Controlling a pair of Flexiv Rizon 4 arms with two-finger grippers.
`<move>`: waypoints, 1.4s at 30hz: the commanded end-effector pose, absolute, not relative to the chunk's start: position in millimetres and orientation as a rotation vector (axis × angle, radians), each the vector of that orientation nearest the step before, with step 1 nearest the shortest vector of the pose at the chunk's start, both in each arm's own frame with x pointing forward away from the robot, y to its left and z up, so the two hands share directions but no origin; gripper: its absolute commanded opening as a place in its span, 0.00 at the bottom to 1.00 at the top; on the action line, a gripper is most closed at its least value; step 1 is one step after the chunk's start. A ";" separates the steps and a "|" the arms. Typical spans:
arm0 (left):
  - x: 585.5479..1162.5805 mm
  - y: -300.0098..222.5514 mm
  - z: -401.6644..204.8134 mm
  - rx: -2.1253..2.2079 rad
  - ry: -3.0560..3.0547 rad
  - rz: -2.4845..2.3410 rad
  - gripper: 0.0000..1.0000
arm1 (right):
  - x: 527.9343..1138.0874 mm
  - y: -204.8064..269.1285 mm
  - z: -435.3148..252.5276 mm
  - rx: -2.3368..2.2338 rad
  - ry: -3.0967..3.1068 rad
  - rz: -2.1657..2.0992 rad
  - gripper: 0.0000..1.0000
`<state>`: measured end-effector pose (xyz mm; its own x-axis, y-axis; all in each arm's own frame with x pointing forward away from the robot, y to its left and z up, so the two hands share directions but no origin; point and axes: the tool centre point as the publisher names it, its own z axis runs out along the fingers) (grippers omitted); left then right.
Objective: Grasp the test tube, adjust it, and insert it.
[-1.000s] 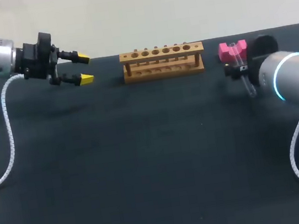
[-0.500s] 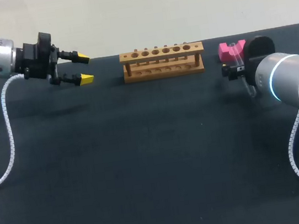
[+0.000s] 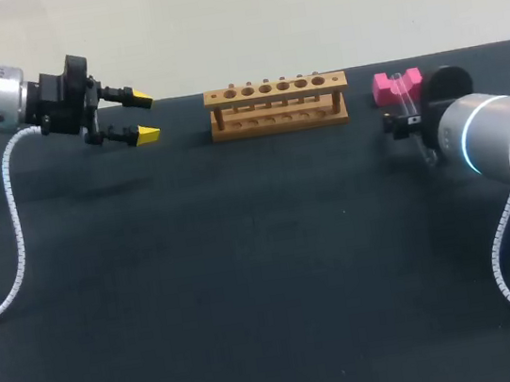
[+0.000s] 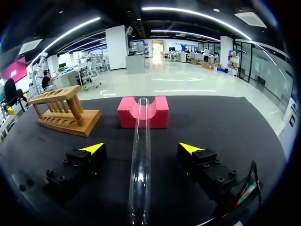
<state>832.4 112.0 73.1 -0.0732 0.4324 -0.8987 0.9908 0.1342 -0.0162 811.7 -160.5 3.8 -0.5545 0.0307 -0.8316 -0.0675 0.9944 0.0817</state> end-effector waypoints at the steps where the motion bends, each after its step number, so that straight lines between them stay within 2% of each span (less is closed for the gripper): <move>1: 832.9 112.4 72.1 1.408 1.623 -0.897 1.00 | 810.6 -165.8 -2.4 -0.010 1.516 0.162 1.00; 13: 832.9 112.4 72.1 1.408 1.623 -0.897 1.00 | 808.2 -164.2 -8.1 -0.036 1.545 0.161 1.00; 16: 832.9 112.4 72.1 1.408 1.623 -0.897 1.00 | 807.6 -164.2 -9.1 -0.041 1.550 0.160 0.66; 17: 832.9 112.4 72.1 1.408 1.623 -0.897 1.00 | 807.6 -164.2 -9.7 -0.043 1.551 0.160 0.40; 18: 832.9 112.4 72.1 1.408 1.623 -0.897 1.00 | 807.6 -164.1 -9.8 -0.044 1.551 0.160 0.38; 20: 832.9 112.4 72.1 1.408 1.623 -0.897 1.00 | 807.2 -163.4 -9.7 -0.048 1.554 0.162 0.22; 21: 832.9 112.4 72.1 1.408 1.623 -0.897 1.00 | 807.1 -163.0 -10.0 -0.050 1.557 0.162 0.17; 26: 832.9 112.4 72.1 1.408 1.623 -0.897 1.00 | 807.1 -162.9 -11.5 -0.052 1.565 0.163 0.00; 42: 832.9 112.4 72.1 1.408 1.623 -0.897 1.00 | 804.0 -163.9 -6.3 -0.034 1.574 0.151 0.00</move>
<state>832.4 112.0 73.1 -0.0732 0.4324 -0.8987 0.9908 0.1342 -0.0162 808.7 -160.2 -5.8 -0.5643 0.0065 -0.8255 -0.0741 0.9955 0.0585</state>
